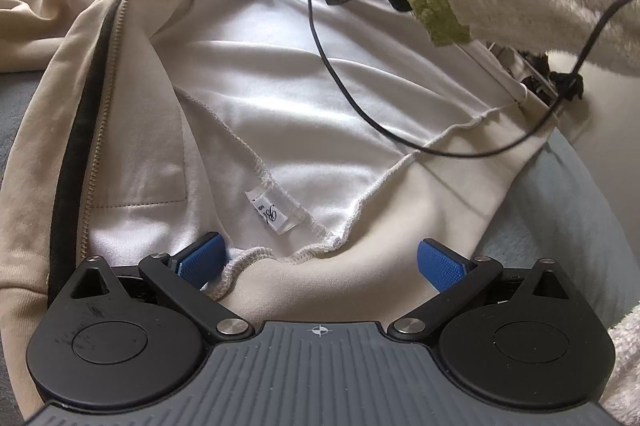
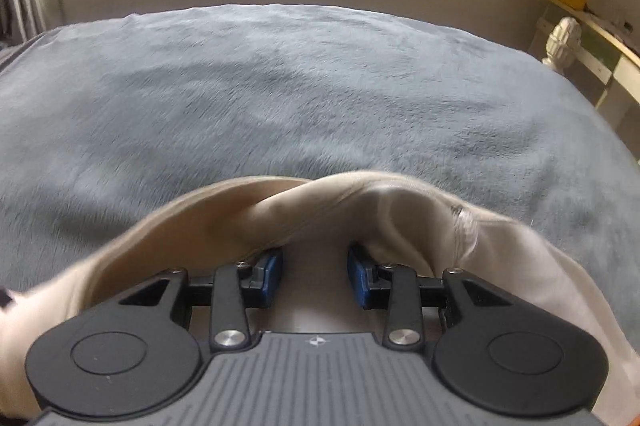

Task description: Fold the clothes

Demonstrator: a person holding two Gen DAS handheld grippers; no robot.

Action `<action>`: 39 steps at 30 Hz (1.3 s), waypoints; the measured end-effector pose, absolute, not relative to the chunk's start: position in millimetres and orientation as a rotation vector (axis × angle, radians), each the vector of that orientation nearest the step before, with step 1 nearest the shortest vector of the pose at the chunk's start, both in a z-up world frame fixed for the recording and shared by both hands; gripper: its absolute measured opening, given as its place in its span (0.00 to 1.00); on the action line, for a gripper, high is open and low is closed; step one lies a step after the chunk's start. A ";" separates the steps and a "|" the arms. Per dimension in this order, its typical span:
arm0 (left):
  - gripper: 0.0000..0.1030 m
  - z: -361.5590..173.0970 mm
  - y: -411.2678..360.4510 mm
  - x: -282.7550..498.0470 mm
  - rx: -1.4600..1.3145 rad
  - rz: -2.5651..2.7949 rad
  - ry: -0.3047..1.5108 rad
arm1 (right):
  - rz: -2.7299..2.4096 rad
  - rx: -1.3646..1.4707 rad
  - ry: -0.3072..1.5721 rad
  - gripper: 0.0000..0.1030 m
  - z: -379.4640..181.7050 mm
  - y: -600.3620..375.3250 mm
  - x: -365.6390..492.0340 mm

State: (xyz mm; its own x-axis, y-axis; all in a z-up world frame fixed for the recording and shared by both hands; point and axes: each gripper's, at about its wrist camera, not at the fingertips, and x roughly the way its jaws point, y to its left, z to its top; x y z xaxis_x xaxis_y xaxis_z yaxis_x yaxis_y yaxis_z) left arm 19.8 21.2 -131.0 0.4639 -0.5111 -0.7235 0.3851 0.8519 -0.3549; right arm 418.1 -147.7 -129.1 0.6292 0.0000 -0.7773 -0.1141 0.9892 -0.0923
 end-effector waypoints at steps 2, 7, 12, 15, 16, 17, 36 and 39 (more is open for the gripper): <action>1.00 -129.8 21.9 19.8 -0.154 -0.550 0.940 | 0.052 -0.112 0.906 0.37 -124.0 -147.7 423.0; 1.00 -131.3 29.2 23.1 -0.206 -0.547 0.943 | 0.302 -0.163 1.012 0.41 -89.9 -148.6 378.2; 1.00 -132.9 27.8 29.0 -0.232 -0.549 0.941 | 0.486 -0.278 1.090 0.41 -64.8 -175.4 305.8; 1.00 -132.4 26.1 29.6 -0.236 -0.544 0.941 | 0.416 -0.387 1.099 0.41 -66.0 -199.3 276.7; 1.00 -132.2 25.7 29.7 -0.237 -0.542 0.942 | 0.395 -0.398 1.113 0.41 -69.4 -209.1 272.2; 1.00 -132.1 25.3 29.8 -0.239 -0.540 0.942 | 0.377 -0.387 1.140 0.42 -75.7 -219.6 270.6; 1.00 -132.0 24.7 29.8 -0.246 -0.522 0.950 | 0.257 -0.513 0.904 0.00 -103.8 -227.6 252.3; 1.00 -132.1 24.1 29.5 -0.243 -0.524 0.951 | 0.237 -0.573 0.909 0.00 -123.5 -224.6 255.1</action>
